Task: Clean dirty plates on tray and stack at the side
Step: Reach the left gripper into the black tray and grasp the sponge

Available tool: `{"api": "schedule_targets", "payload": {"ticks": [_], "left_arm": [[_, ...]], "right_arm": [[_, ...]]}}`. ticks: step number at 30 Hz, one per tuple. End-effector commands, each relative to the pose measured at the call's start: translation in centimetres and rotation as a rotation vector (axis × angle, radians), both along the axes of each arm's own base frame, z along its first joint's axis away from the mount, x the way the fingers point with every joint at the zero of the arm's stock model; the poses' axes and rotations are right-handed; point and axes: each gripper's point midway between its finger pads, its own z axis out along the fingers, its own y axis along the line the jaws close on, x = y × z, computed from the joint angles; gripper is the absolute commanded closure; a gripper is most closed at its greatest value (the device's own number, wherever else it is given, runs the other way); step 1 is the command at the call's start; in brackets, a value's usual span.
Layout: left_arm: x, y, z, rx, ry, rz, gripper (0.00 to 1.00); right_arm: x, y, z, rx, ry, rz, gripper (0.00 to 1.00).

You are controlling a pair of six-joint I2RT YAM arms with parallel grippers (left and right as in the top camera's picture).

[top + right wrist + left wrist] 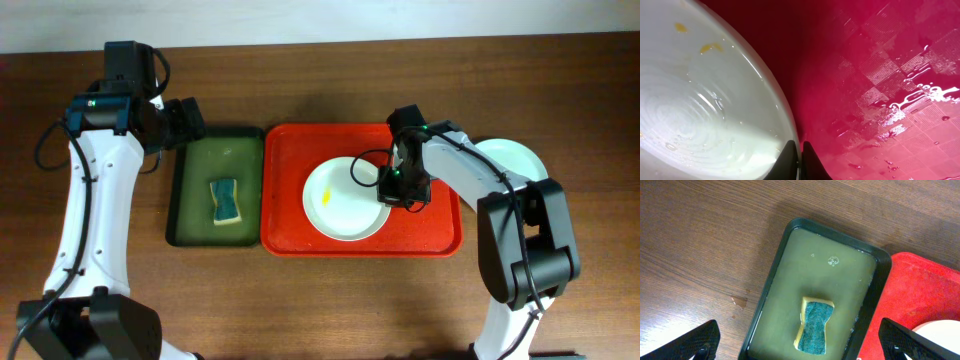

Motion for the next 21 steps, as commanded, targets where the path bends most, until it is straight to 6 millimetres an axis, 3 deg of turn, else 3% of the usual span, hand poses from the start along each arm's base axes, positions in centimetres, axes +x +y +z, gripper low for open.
{"api": "schedule_targets", "payload": {"ticks": [1,12,14,17,19,21], "left_arm": [[0.0,0.1,-0.1,0.002,0.002,-0.002,0.00],[0.0,0.1,-0.1,0.002,0.002,-0.002,0.01],[2.0,0.3,1.0,0.012,-0.089,0.002,0.01],[2.1,0.3,1.1,0.011,-0.092,0.002,0.01],[2.0,-0.8,0.9,-0.041,-0.087,-0.028,0.01],[-0.2,-3.1,-0.2,-0.162,0.010,-0.080,0.01]], "right_arm": [[0.4,-0.8,0.7,-0.030,-0.029,-0.016,0.96],[0.5,-0.9,0.6,-0.034,-0.031,-0.016,0.96],[0.4,-0.9,0.5,-0.034,-0.030,-0.016,0.96],[0.4,-0.9,0.5,-0.034,-0.030,-0.016,0.96],[0.4,-0.9,0.5,-0.034,-0.030,-0.016,0.96],[0.4,-0.9,0.5,-0.034,-0.030,-0.016,0.96]]}}
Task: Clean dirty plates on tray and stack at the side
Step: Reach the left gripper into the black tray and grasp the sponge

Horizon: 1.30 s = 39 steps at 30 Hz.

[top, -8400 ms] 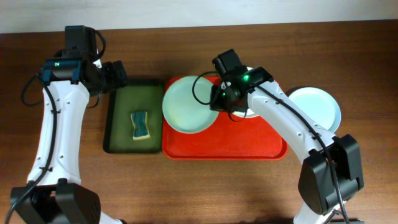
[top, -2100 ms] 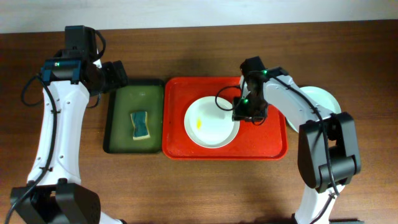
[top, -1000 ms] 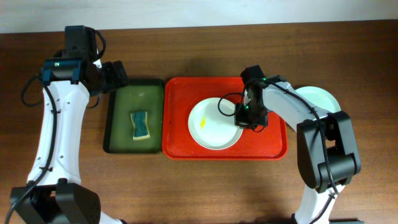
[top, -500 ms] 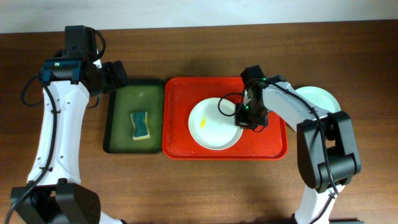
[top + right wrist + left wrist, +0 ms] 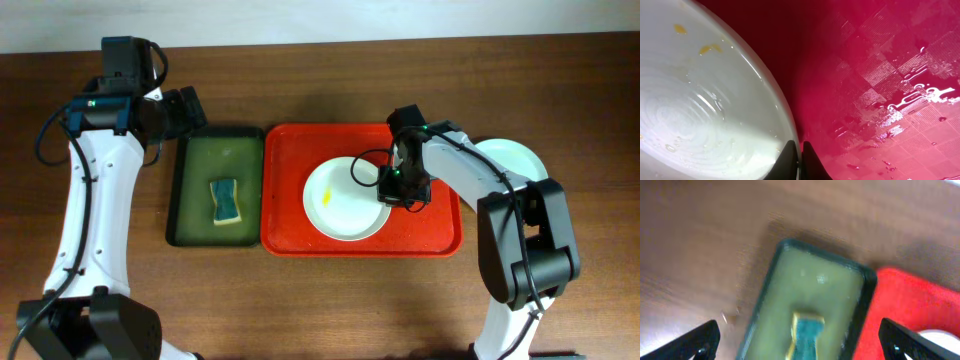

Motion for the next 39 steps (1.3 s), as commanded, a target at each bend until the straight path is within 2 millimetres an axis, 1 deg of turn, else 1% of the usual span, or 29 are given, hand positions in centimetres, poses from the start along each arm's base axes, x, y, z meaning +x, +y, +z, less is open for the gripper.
{"api": "schedule_targets", "payload": {"ticks": [1,2,4,5,7,8,9,10,11,12,13,14,16,17,18,20,22,23,26,27,29,31,35,37,39], "left_arm": [[-2.6,-3.5,-1.3,-0.179,0.121,-0.093,0.01],[-4.0,-4.2,-2.0,-0.195,0.185,-0.103,0.01],[-5.8,-5.2,-3.2,-0.196,0.272,-0.122,0.01],[-6.3,-5.7,-3.8,-0.195,0.298,-0.135,0.01],[-7.0,-7.0,-4.9,-0.191,0.331,-0.166,0.00],[-7.1,-7.4,-5.1,-0.189,0.335,-0.178,0.01],[-6.7,-7.7,-5.0,-0.189,0.317,-0.187,0.00],[-6.4,-7.8,-4.9,-0.188,0.307,-0.190,0.11],[-6.4,-7.8,-5.0,-0.185,0.309,-0.191,0.36],[-6.5,-7.7,-5.3,-0.169,0.317,-0.189,0.73],[-6.5,-7.4,-5.7,-0.136,0.326,-0.185,0.92],[-6.7,-7.3,-6.1,-0.103,0.335,-0.183,1.00],[-7.1,-7.1,-7.2,-0.057,0.353,-0.185,0.98],[-7.2,-7.1,-8.0,-0.046,0.362,-0.187,0.89],[-7.3,-7.1,-9.1,-0.037,0.365,-0.187,0.70],[-7.4,-6.7,-10.8,-0.017,0.366,-0.179,0.58],[-7.5,-6.3,-12.4,0.002,0.364,-0.172,0.57],[-7.7,-6.3,-13.5,0.003,0.363,-0.172,0.59],[-8.0,-6.2,-15.4,0.003,0.360,-0.172,0.62],[-7.8,-5.9,-16.1,0.020,0.352,-0.166,0.63],[-7.6,-5.6,-17.0,0.041,0.340,-0.157,0.64],[-7.6,-5.6,-17.9,0.039,0.346,-0.151,0.64],[-7.0,-5.6,-19.4,0.039,0.353,-0.151,0.64],[-6.9,-5.6,-19.7,0.040,0.356,-0.150,0.63],[-6.6,-4.9,-19.6,0.065,0.345,-0.134,0.61]], "right_arm": [[0.3,-0.8,0.6,-0.031,-0.026,-0.014,0.96],[0.3,-0.8,0.6,-0.031,-0.026,-0.014,0.96],[0.3,-0.8,0.6,-0.031,-0.026,-0.014,0.96],[0.3,-0.8,0.6,-0.031,-0.026,-0.014,0.96],[0.3,-0.8,0.6,-0.031,-0.026,-0.014,0.96],[0.3,-0.8,0.6,-0.031,-0.026,-0.014,0.96],[0.4,-0.8,0.6,-0.030,-0.027,-0.014,0.96],[0.4,-0.8,0.6,-0.030,-0.027,-0.014,0.96],[0.3,-0.8,0.6,-0.030,-0.026,-0.014,0.96],[0.3,-0.8,0.6,-0.031,-0.025,-0.014,0.96],[0.3,-0.8,0.6,-0.031,-0.025,-0.014,0.96],[0.3,-0.8,0.6,-0.031,-0.025,-0.014,0.96],[0.3,-0.8,0.5,-0.030,-0.026,-0.014,0.96],[0.3,-0.8,0.5,-0.030,-0.027,-0.014,0.96],[0.3,-0.8,0.5,-0.030,-0.027,-0.014,0.96],[0.3,-0.8,0.5,-0.031,-0.026,-0.014,0.96],[0.3,-0.8,0.5,-0.030,-0.026,-0.014,0.96],[0.3,-0.8,0.5,-0.030,-0.027,-0.014,0.96],[0.3,-0.8,0.5,-0.030,-0.026,-0.014,0.96],[0.3,-0.8,0.5,-0.030,-0.026,-0.014,0.96],[0.3,-0.8,0.5,-0.030,-0.026,-0.014,0.96],[0.3,-0.8,0.5,-0.030,-0.026,-0.014,0.96],[0.3,-0.8,0.5,-0.030,-0.026,-0.014,0.96],[0.3,-0.8,0.5,-0.030,-0.026,-0.014,0.96],[0.3,-0.8,0.5,-0.030,-0.027,-0.014,0.96]]}}
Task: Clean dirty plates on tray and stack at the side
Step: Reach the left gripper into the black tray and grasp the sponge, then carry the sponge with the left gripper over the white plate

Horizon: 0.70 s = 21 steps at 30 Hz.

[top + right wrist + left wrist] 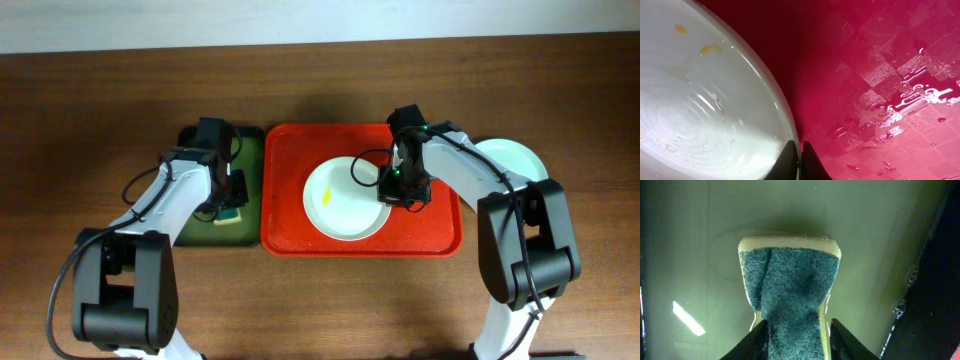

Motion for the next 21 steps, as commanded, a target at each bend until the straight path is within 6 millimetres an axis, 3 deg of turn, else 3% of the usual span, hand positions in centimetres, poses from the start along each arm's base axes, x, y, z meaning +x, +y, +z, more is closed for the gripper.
{"api": "schedule_targets", "payload": {"ticks": [1,4,10,13,17,19,20,21], "left_arm": [[0.3,1.2,-0.4,0.035,-0.007,0.027,0.62],[0.2,1.4,-0.4,0.026,-0.002,0.038,0.69],[-0.9,1.5,-1.7,0.029,0.018,0.038,0.69],[-1.1,1.4,-1.9,0.018,0.025,0.036,0.79],[-1.7,1.2,-2.4,0.005,0.039,0.034,0.77],[-1.6,1.2,-2.4,0.004,0.035,0.034,0.88],[-1.5,1.2,-2.4,0.004,0.033,0.033,1.00],[-1.4,1.1,-2.4,0.004,0.030,0.033,1.00]], "right_arm": [[0.3,-0.8,0.5,-0.031,-0.022,-0.013,0.96],[0.3,-0.8,0.5,-0.031,-0.022,-0.014,0.96],[0.3,-0.8,0.5,-0.031,-0.022,-0.014,0.96],[0.3,-0.8,0.4,-0.031,-0.023,-0.014,0.96],[0.3,-0.8,0.4,-0.031,-0.023,-0.014,0.96],[0.3,-0.8,0.4,-0.031,-0.023,-0.014,0.96],[0.3,-0.8,0.4,-0.031,-0.023,-0.014,0.96],[0.3,-0.8,0.4,-0.031,-0.023,-0.014,0.96]]}}
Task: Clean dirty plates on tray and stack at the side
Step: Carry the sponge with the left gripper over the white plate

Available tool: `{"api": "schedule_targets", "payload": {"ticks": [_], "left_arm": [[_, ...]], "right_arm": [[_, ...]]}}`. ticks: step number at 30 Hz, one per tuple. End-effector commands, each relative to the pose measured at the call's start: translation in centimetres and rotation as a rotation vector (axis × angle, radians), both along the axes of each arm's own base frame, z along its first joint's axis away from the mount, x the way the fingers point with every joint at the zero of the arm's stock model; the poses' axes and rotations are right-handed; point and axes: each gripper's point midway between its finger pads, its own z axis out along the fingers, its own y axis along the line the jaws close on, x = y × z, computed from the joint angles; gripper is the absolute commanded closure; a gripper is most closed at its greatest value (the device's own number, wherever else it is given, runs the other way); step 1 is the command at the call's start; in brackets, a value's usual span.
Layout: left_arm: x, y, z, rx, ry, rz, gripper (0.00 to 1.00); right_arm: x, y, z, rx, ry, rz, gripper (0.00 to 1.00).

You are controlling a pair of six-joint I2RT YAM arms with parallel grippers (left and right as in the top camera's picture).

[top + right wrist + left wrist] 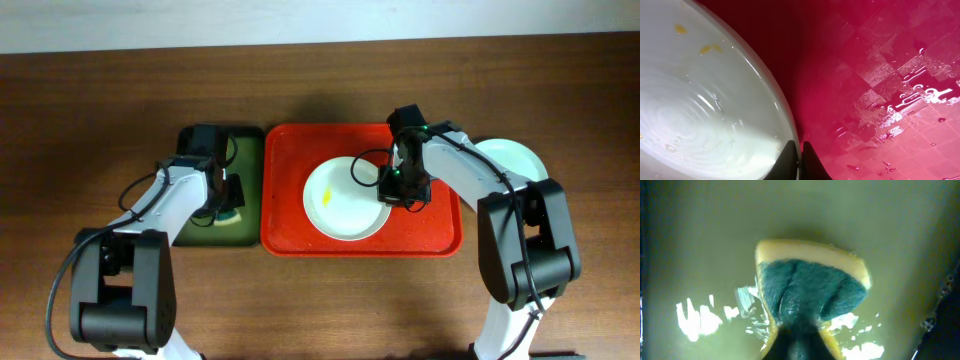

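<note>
A white plate (343, 200) with yellow food smears (707, 48) lies on the red tray (440, 235). My right gripper (395, 188) is shut on the plate's right rim (790, 127), its fingertips (791, 160) pinching the edge. The blue-green and yellow sponge (810, 285) lies in the dark tub of greenish water (250, 150). My left gripper (796, 342) is down in the tub and shut on the sponge's near end, which bulges where it is squeezed. In the overhead view the left gripper (226, 203) covers most of the sponge.
A clean white plate (515, 155) sits on the wooden table just right of the tray. The tub stands against the tray's left side. Water drops glisten on the tray floor (920, 95). The water round the sponge is rippled.
My left gripper was open astride the sponge in the tub and is now shut on it, squeezing its near end. The water has rippled. The right gripper and plate have not moved.
My left gripper first hung open high above the tub's far left corner, with the sponge lying loose in the water. It was then down in the tub, astride the sponge, and is now shut on it. My right gripper held the plate's rim throughout.
</note>
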Motion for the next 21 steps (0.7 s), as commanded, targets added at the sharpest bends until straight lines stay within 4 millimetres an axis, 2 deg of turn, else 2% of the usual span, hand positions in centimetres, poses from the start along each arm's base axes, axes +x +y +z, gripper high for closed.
{"api": "schedule_targets", "payload": {"ticks": [1,4,5,7,8,9,12,16,21], "left_arm": [[-1.1,0.1,-1.0,-0.002,0.041,0.002,1.00],[0.1,0.1,1.0,-0.004,0.011,0.001,1.00],[1.1,0.0,2.8,-0.008,-0.028,0.001,1.00],[2.8,-0.2,6.5,-0.020,-0.134,0.000,1.00],[3.5,-0.3,8.2,-0.026,-0.193,0.000,1.00],[3.7,-0.2,9.0,-0.024,-0.220,0.002,1.00],[3.3,0.7,8.6,0.030,-0.207,0.013,1.00],[2.9,0.8,7.3,0.035,-0.179,0.012,1.00],[2.9,0.8,7.2,0.035,-0.175,0.012,1.00]], "right_arm": [[0.3,-0.8,0.4,-0.031,-0.023,-0.014,0.96],[0.3,-0.8,0.4,-0.031,-0.023,-0.014,0.96],[0.3,-0.8,0.4,-0.031,-0.023,-0.014,0.95],[0.3,-0.8,0.4,-0.031,-0.023,-0.014,0.83],[0.2,-0.9,0.4,-0.031,-0.022,-0.014,0.80],[0.2,-0.8,0.4,-0.031,-0.022,-0.014,0.80],[0.2,-0.8,0.4,-0.031,-0.023,-0.014,0.80],[0.3,-0.8,0.4,-0.030,-0.024,-0.014,0.79],[0.3,-0.8,0.4,-0.030,-0.025,-0.014,0.80]]}}
